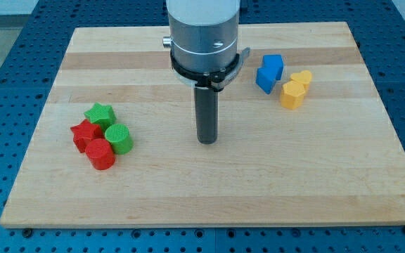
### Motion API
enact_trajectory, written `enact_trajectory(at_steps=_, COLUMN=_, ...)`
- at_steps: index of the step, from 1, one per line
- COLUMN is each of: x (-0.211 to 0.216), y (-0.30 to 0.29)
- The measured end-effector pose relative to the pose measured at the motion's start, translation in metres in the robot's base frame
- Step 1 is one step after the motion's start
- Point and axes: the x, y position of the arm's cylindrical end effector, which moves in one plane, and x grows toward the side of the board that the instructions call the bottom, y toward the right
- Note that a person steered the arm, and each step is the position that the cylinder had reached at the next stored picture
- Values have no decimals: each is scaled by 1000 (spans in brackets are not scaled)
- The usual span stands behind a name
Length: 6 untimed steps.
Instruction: Move your arm towards blue triangle
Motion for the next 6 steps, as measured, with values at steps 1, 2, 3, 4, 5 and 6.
enact_trajectory(at_steps=1, x=0, y=0)
enact_trajectory(at_steps=2, x=-1, y=0)
enact_trajectory(at_steps=3, x=-6, y=0)
enact_trajectory(at_steps=4, x=-10, y=0)
enact_trajectory(at_steps=5, x=-11, y=0)
enact_trajectory(at_steps=6, x=-11, y=9)
